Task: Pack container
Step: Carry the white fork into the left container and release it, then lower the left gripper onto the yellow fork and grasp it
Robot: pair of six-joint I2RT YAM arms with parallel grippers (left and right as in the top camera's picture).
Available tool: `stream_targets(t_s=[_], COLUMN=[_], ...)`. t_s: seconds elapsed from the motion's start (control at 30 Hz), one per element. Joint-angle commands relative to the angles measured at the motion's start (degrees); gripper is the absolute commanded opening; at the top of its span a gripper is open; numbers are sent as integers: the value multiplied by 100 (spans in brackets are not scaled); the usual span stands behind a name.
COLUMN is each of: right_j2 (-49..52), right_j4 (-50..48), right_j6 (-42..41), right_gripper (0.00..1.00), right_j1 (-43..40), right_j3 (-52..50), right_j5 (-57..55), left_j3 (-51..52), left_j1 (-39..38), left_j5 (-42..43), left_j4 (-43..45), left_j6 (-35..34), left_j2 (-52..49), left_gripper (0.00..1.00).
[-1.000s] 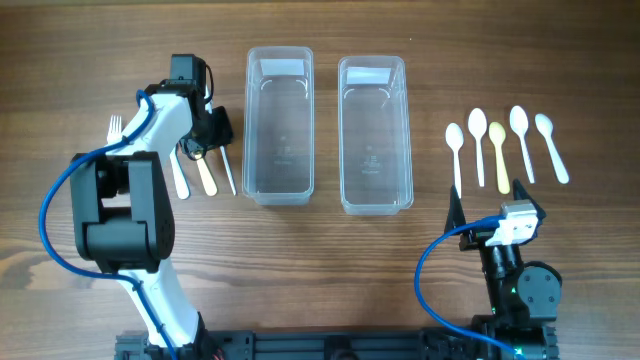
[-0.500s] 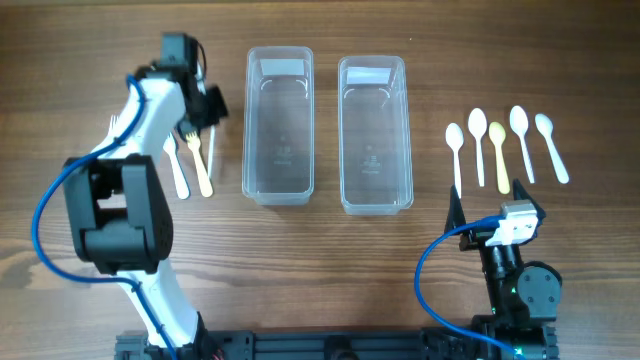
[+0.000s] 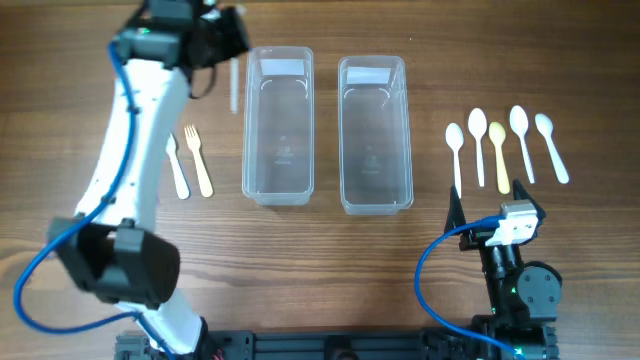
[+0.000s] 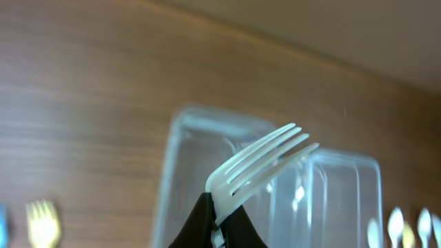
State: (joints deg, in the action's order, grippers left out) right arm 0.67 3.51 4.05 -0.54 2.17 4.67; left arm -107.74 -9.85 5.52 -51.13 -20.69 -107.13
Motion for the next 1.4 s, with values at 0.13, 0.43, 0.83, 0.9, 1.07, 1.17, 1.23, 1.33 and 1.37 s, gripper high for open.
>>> stream_targets(t_s=[0.13,0.43,0.83,0.9,1.07,1.17,1.23,1.33,1.37], right_j2=[-46,-46,-46,-46,-46,-46,-46,-46,-46], right_j4=[-37,-37,-37,-37,-37,-37,-37,-37,-37], right_j6=[-105,-105,-105,-107,-107,-103,-105,-105,-105], right_gripper=[100,100,100,100,100,100,100,100,100], right_j1=[13,13,13,13,13,13,13,13,13], right_j3=[-31,-31,-31,-31,-31,-31,-31,-31,-31], right_j5=[-55,-55,-55,-55,-55,-55,-55,-55,-55], left_j3=[39,35,44,179,1130,1945,2321,2767,2887], left_j1=[-490,-457,804,914,942,955,1010,1132,1143], left_j5=[66,114,-564,-562,-627,-688,-713,-710,-710], left_j4=[-369,-400,-2243,-2352,-1792,-1174,-804,-376,-219], left_j6=[-378,-356,-380,-378,-376,-369,-352,-275,-146], left_j2=[-1010,-1222,127,94,35,2,-4,-20,-39], left_gripper=[4,59,51,51,49,59,60,60,63])
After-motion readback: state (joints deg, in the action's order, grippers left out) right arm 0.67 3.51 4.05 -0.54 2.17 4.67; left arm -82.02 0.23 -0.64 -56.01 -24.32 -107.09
